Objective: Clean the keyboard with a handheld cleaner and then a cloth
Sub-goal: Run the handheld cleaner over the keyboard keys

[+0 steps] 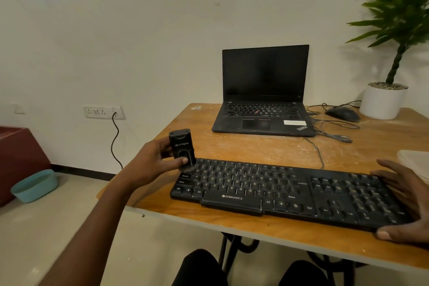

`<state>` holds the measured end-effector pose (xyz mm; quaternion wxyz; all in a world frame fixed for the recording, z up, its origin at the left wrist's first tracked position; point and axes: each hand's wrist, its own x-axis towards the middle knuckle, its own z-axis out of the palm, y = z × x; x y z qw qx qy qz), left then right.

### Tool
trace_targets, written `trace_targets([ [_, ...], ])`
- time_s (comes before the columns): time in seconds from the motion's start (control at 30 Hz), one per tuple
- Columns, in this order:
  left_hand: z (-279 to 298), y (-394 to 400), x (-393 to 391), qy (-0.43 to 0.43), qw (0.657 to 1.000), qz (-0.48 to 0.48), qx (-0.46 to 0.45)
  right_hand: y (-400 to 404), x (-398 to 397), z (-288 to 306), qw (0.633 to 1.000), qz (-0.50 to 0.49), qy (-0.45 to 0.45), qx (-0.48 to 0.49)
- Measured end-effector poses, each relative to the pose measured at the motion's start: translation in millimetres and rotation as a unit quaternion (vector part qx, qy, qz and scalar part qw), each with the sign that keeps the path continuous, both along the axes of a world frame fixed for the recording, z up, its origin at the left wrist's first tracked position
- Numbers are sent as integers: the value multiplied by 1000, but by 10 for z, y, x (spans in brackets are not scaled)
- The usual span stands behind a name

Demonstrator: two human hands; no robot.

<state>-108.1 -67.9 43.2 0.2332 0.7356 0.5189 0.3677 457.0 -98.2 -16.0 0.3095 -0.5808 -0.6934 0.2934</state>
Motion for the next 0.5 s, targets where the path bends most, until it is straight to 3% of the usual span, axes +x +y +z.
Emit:
trace_targets([
  [0.5,-43,268,910,-3,998,-55,-11,-247,-158,286,999,39,3,-33],
])
